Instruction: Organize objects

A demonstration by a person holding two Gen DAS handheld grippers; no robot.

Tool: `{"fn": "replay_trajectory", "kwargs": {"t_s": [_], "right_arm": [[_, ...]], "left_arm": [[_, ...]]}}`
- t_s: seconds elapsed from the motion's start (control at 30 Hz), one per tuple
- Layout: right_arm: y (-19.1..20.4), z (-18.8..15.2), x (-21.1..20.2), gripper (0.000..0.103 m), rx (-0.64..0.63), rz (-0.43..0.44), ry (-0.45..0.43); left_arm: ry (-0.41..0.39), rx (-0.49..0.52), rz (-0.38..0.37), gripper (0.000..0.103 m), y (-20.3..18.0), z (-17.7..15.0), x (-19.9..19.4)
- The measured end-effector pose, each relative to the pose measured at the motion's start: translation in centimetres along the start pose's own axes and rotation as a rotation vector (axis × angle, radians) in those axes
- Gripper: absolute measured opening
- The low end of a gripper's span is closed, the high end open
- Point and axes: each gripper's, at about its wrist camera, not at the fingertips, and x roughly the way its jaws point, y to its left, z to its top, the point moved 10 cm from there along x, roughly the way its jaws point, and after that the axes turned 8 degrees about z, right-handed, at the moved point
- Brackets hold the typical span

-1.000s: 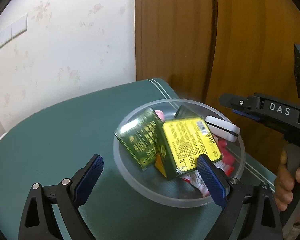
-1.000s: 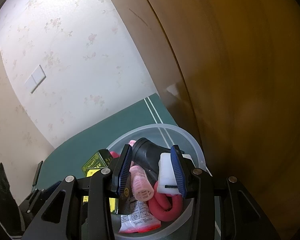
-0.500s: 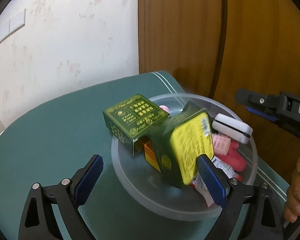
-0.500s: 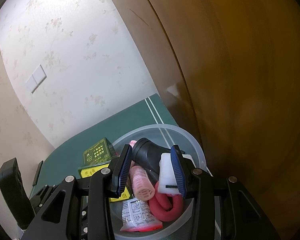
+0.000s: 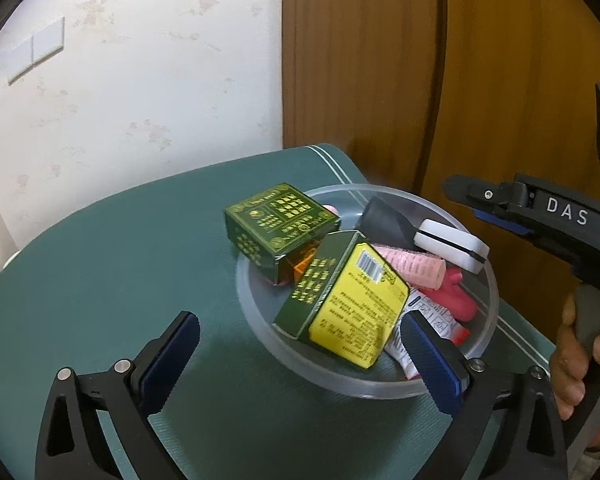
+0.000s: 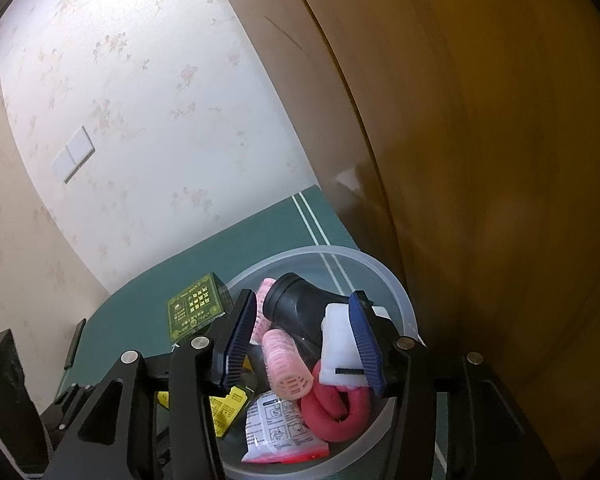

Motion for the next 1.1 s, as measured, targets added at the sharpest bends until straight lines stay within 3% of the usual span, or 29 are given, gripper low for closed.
{"fn": "replay_trajectory", "kwargs": {"t_s": [0.47,0.67,0.87,1.1], "right_arm": [[0.8,-1.8,0.0,0.065,-0.072,-0.049,0.002],[0.8,-3.8,-1.6,0.071,-0.087,-0.072,0.005],[0.2,-5.3,-3.8,0.075,-0.073,-0.088,0.021],[1.0,-6.2,-4.9,0.089,-0.116,-0.090,0.060]], "left_arm": [[-0.044,-0.042,0.061,0.102,2.5,0.7,-2.3],[-0.075,-0.033,0.112,0.103,3.1,1.1,-3.1],[-0.078,-0.040,0.109,0.103,3.2,1.1,-3.6],[-0.089,-0.037,0.141,0.103,3.6,0.9,-4.3]]}}
